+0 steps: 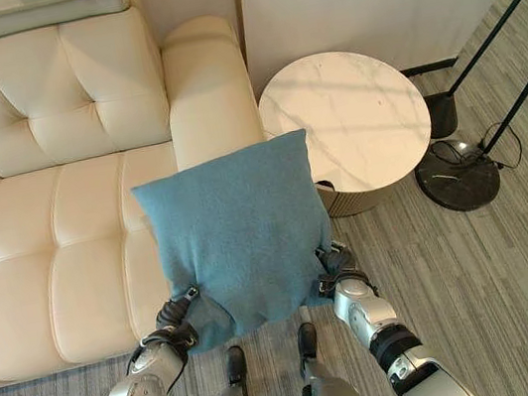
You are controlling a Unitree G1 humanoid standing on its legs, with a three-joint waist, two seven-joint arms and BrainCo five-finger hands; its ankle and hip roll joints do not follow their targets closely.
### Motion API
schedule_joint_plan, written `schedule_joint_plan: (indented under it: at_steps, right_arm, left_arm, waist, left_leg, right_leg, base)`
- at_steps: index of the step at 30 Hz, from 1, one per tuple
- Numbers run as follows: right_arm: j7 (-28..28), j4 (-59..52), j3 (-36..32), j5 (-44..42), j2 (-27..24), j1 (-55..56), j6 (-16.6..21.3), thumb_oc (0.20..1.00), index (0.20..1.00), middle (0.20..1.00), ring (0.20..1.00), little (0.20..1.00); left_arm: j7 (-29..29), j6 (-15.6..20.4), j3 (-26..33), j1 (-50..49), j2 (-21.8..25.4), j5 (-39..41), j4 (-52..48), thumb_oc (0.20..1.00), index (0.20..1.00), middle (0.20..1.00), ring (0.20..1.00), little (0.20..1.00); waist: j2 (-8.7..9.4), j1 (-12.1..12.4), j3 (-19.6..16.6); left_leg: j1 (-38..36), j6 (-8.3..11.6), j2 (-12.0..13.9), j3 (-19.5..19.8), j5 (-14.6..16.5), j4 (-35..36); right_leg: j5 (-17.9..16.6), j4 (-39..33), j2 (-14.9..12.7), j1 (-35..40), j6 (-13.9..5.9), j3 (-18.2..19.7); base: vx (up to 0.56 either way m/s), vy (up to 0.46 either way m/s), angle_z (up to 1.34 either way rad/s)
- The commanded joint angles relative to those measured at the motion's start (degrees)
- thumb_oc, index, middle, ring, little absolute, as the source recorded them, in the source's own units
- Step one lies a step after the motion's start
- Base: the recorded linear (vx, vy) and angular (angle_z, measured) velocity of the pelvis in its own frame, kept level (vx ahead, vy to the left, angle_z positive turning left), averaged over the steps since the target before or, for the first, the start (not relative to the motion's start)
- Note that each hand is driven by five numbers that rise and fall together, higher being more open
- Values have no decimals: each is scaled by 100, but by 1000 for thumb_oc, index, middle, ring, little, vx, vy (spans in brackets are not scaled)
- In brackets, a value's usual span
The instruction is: Pick up all the scattered cushions and arrange them neatly on the sofa.
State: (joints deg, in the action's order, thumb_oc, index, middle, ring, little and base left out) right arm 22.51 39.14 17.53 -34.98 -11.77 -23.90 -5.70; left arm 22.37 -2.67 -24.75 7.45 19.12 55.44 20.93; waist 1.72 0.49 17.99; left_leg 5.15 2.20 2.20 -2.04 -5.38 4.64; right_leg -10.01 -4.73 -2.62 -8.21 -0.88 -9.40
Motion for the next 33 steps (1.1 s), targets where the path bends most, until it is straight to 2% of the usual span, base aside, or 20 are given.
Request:
schedule_joint_plan:
  at_steps: [1, 3, 6, 11, 15, 16, 18, 21, 24, 27, 30, 31, 32, 33]
  right_arm:
    - [-723, -349, 782, -316, 1117, -159, -102, 200, 200, 200, 200, 200]
    - [-703, -465, 758, -334, 1120, -107, -82, 200, 200, 200, 200, 200]
    - [-702, -1382, 643, -22, 894, 221, -22, 200, 200, 200, 200, 200]
    - [-831, -2745, 387, 614, 424, 939, -9, 200, 200, 200, 200, 200]
    - [-883, -3431, 322, 936, 409, 1190, 69, 200, 200, 200, 200, 200]
    - [-879, -3551, 300, 993, 424, 1248, 88, 200, 200, 200, 200, 200]
    - [-920, -3725, 287, 1025, 392, 1374, 145, 200, 200, 200, 200, 200]
    - [-1064, -4180, 181, 1057, 276, 1682, 242, 200, 200, 200, 200, 200]
    - [-1166, -4458, 128, 1054, 189, 1868, 286, 200, 200, 200, 200, 200]
    - [-1260, -4596, 73, 1090, 124, 1956, 298, 200, 200, 200, 200, 200]
    - [-1300, -4595, 102, 1088, 62, 1928, 295, 200, 200, 200, 200, 200]
    - [-1300, -4594, 103, 1088, 62, 1928, 296, 200, 200, 200, 200, 200]
    - [-1260, -4638, 107, 1044, 22, 1880, 325, 200, 200, 200, 200, 200]
    - [-1256, -4686, 95, 1042, -20, 1868, 349, 200, 200, 200, 200, 200]
  left_arm:
    - [-725, -293, -1137, 184, -732, 250, -674, 200, 200, 200, 200, 200]
    - [-681, -252, -1039, 162, -684, 185, -809, 200, 200, 200, 200, 200]
    - [-582, -167, -446, -52, -492, -216, -1564, 200, 200, 200, 200, 200]
    - [-723, -311, -113, -453, -284, -697, -2234, 200, 200, 200, 200, 200]
    - [-812, -301, 52, -642, -138, -993, -2627, 200, 200, 200, 200, 200]
    - [-833, -287, 99, -687, -75, -1099, -2723, 200, 200, 200, 200, 200]
    - [-863, -229, 210, -784, -10, -1226, -2881, 200, 200, 200, 200, 200]
    - [-923, -158, 447, -1055, 41, -1352, -3242, 200, 200, 200, 200, 200]
    - [-917, -132, 674, -1289, 80, -1354, -3459, 200, 200, 200, 200, 200]
    - [-920, -102, 852, -1426, 99, -1387, -3626, 200, 200, 200, 200, 200]
    - [-924, -70, 978, -1490, 80, -1437, -3667, 200, 200, 200, 200, 200]
    - [-924, -70, 979, -1492, 80, -1438, -3669, 200, 200, 200, 200, 200]
    - [-894, -61, 993, -1454, 43, -1433, -3681, 200, 200, 200, 200, 200]
    - [-883, -74, 1002, -1444, 29, -1473, -3685, 200, 200, 200, 200, 200]
  waist:
    - [48, -1, -237]
    - [57, 10, -259]
    - [108, 48, -409]
    - [150, -54, -530]
    - [172, -107, -454]
    - [179, -128, -420]
    - [141, -150, -399]
    - [76, -176, -482]
    - [78, -134, -687]
    - [144, -64, -878]
    - [168, -11, -960]
    - [168, -18, -960]
    - [158, -6, -896]
    - [139, -15, -848]
  left_leg:
    - [-33, -84, -194, -238, 566, 36]
    - [-47, -94, -199, -231, 577, 36]
    - [-179, -161, -243, -217, 634, 36]
    - [-303, -272, -352, -251, 678, 36]
    - [-239, -347, -387, -558, 659, 36]
    - [-217, -351, -346, -646, 616, 36]
    - [-193, -362, -261, -735, 588, 36]
    - [-208, -359, -174, -777, 570, 36]
    - [-243, -339, -161, -797, 582, 36]
    - [-196, -302, -206, -782, 493, 36]
    - [-72, -150, -155, -723, 224, 36]
    - [-71, -147, -154, -716, 222, 36]
    - [97, 60, -84, -598, -71, 36]
    - [172, 166, -60, -494, -208, 36]
  right_leg:
    - [1016, -27, -260, 260, -514, -15]
    - [1020, -27, -266, 276, -517, -12]
    - [1009, -27, -302, 416, -551, 9]
    - [880, -27, -385, 492, -630, 82]
    - [542, -27, -400, 176, -783, 216]
    - [512, -27, -374, 205, -787, 152]
    - [688, 364, -319, 220, -725, 132]
    - [1250, 1131, -263, 412, -616, 147]
    - [1548, 1391, -233, 797, -596, 157]
    - [1587, 1206, -108, 1237, -585, 292]
    - [1824, 647, 69, 1488, -359, 336]
    - [1818, 634, 71, 1496, -357, 329]
    - [1908, 468, 266, 1491, -171, 358]
    - [1910, 382, 360, 1494, -106, 309]
  base:
    - [-48, 33, 0]
    - [-22, 25, 1]
    - [-35, 82, 2]
    - [-92, 131, 0]
    - [-204, 139, -20]
    - [-208, 57, -57]
    - [-173, 32, -49]
    - [-108, 7, -31]
    - [-62, -75, -16]
    - [-115, -161, -4]
    - [-169, -198, 3]
    - [-274, -285, 1]
    - [-315, -304, 15]
    - [-430, -404, 29]
